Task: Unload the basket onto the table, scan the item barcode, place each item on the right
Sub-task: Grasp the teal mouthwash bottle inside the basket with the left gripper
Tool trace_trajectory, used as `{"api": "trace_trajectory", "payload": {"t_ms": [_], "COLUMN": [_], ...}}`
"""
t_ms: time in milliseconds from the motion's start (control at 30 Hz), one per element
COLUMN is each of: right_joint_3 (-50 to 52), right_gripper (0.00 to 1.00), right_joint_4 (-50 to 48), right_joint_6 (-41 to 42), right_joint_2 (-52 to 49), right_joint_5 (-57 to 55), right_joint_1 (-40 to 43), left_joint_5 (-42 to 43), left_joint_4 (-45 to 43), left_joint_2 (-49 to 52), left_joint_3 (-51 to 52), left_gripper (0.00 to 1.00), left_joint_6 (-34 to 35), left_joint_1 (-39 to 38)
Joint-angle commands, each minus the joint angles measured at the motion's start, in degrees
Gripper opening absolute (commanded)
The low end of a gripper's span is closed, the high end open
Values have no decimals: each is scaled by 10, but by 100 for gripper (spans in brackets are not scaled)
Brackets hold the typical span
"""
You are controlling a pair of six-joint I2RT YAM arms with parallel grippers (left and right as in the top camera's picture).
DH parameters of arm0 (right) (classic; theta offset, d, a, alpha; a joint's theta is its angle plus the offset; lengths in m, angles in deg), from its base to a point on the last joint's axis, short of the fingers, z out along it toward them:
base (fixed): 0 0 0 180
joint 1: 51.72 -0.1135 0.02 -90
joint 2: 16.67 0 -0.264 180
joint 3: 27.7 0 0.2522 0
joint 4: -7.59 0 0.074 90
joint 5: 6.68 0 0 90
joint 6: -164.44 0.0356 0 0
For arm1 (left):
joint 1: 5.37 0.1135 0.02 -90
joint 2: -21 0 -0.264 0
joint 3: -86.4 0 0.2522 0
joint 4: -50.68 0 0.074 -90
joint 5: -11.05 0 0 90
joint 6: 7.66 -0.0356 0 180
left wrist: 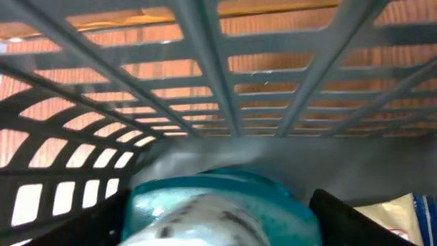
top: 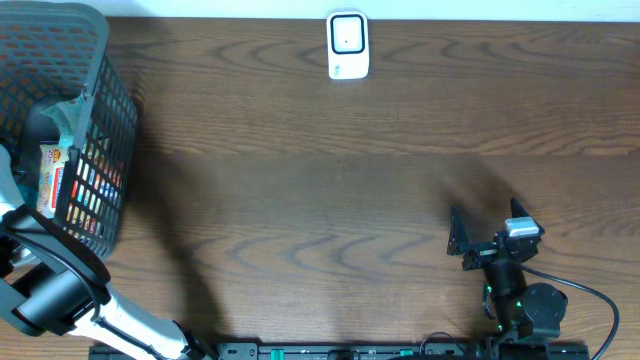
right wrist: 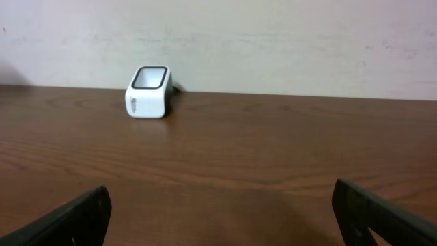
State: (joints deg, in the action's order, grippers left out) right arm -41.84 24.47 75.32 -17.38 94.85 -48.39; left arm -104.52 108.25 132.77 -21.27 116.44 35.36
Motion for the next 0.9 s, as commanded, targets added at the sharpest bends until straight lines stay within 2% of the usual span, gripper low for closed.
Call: {"api": "trace_trajectory", "payload": {"t_ms": [0, 67, 133, 367, 600, 733, 867], "right_joint_3": [1, 1, 1, 1, 1, 1, 1], "right_gripper": [99, 99, 99, 99, 99, 99, 99], "right_joint_4": [2, 2, 2, 2, 2, 2, 2], "right_joint_6": [8, 8, 8, 8, 8, 8, 8], "right_joint_2": [1, 1, 1, 1, 1, 1, 1], "right_joint_5": [-5, -5, -5, -5, -5, -5, -5], "right_joint_1": [0, 0, 0, 0, 0, 0, 0], "left_joint_5": [-6, -6, -6, -6, -2, 44, 125], "left_joint_4": [-2, -2, -2, 2, 2, 0, -17], "left_joint_2": [6, 5, 5, -11, -96, -170, -249], "left_joint_3": [-1, -1, -1, -3, -14, -16, -16], "left_gripper": [75, 65, 61, 61, 63, 63, 65], "left_joint_6": [-42, -42, -41, -41, -41, -41, -38], "left_joint_1": [2, 2, 2, 2, 2, 2, 2]}}
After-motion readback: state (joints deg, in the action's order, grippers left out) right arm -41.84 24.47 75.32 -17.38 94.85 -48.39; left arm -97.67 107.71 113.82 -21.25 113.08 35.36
